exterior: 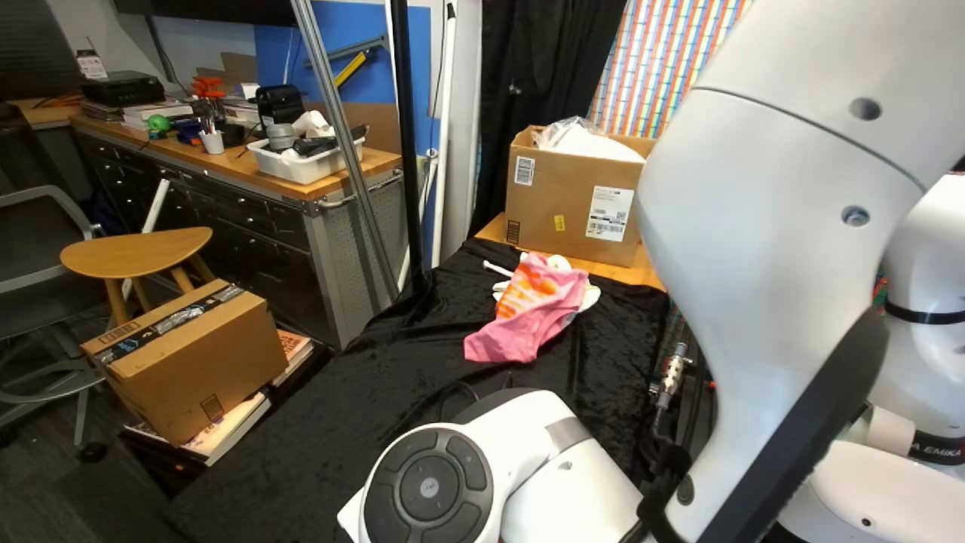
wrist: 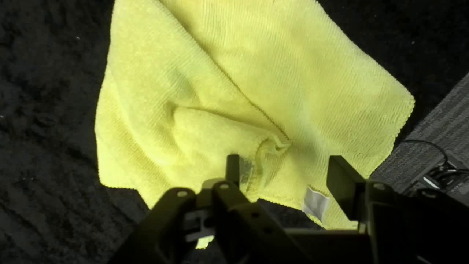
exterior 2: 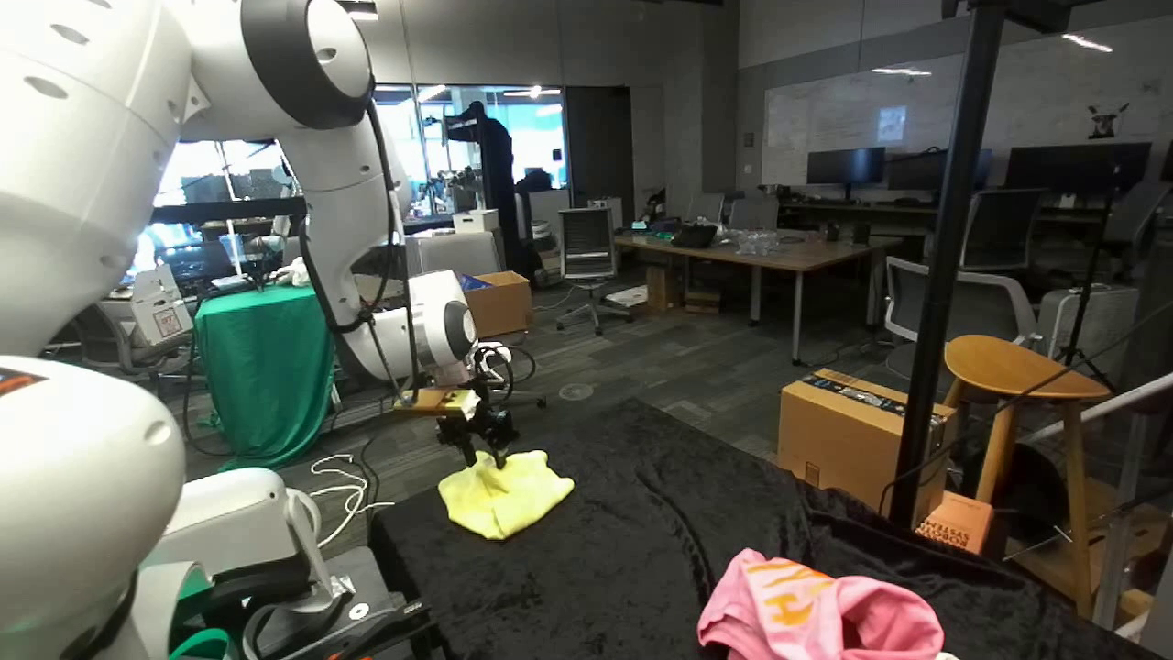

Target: Pick up the clothes and fruit plush toy and put them in one place

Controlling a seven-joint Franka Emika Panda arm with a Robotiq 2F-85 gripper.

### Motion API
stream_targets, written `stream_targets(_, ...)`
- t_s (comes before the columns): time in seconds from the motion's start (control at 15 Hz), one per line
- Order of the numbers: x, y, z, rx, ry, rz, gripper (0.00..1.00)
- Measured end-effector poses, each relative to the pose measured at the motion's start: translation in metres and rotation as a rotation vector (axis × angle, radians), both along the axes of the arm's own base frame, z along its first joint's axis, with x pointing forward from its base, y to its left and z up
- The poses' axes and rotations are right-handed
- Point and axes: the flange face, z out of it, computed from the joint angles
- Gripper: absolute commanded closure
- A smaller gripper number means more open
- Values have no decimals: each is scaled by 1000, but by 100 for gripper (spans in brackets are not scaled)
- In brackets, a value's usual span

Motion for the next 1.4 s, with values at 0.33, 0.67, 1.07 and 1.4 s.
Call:
stream_targets(0.33,1,2,0,-14,-5,-7,93)
stream_targets(0.67,3,-1,-2,-31,-8,-21,90)
stream_targets(1.07,8,-5,-6,-71,-32,-49,93)
stream_targets(1.4,14,-11,-5,-152,-95,-59,73)
